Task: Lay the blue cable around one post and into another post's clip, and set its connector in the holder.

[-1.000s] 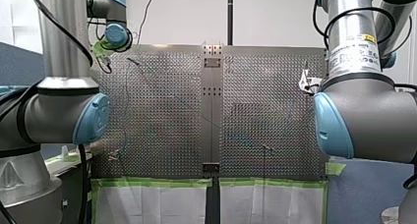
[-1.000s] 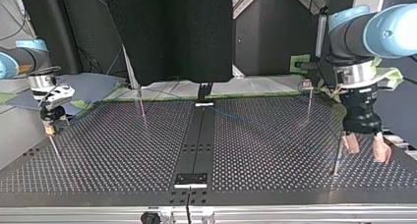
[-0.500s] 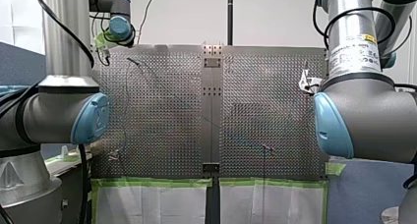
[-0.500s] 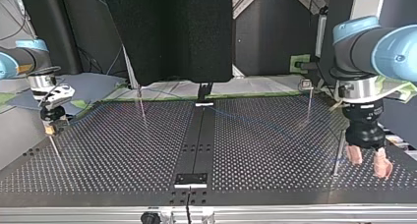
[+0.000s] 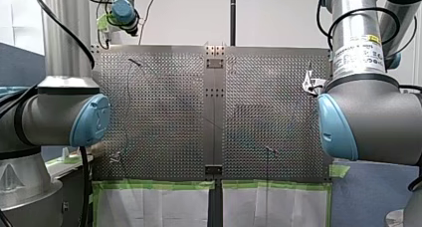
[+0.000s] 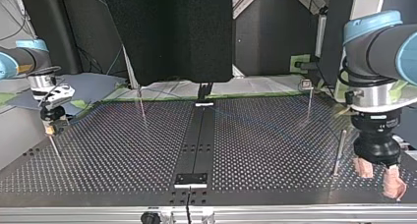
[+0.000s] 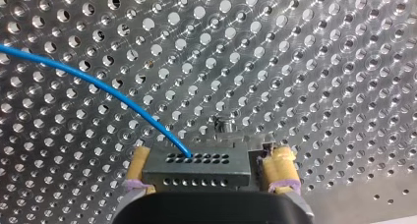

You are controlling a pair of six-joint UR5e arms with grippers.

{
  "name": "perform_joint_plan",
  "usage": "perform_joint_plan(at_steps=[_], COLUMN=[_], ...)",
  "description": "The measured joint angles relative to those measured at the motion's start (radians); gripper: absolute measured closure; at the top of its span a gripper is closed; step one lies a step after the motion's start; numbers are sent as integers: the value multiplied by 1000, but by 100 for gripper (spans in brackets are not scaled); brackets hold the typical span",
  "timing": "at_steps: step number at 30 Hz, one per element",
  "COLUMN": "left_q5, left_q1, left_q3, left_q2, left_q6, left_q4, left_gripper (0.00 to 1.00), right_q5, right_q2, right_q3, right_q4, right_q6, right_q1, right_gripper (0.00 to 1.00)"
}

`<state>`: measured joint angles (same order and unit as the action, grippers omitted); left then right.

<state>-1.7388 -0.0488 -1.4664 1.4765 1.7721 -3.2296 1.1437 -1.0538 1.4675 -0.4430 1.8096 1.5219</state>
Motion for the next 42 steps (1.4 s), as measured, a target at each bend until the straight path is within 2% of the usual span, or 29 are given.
perform_joint_plan(at_steps=[11, 18, 25, 39, 42], left_q5=[-73, -128, -144, -150, -150], left_q1=[38, 52, 60, 64, 64], left_q3=[95, 80, 53, 49, 49], left_q2=[44, 53, 72, 79, 79], left_q6=[-101, -170, -241, -386, -405], left_q4=[-101, -170, -241, -387, -418], left_gripper=[2, 2, 2, 2, 2], right_q5=[0, 0, 0, 0, 0], right_q2=[0, 0, 0, 0, 0], right_q3=[0, 0, 0, 0, 0], right_q4=[0, 0, 0, 0, 0], right_q6=[0, 0, 0, 0, 0], right_q1=[0, 0, 0, 0, 0], right_gripper=[0, 0, 0, 0, 0])
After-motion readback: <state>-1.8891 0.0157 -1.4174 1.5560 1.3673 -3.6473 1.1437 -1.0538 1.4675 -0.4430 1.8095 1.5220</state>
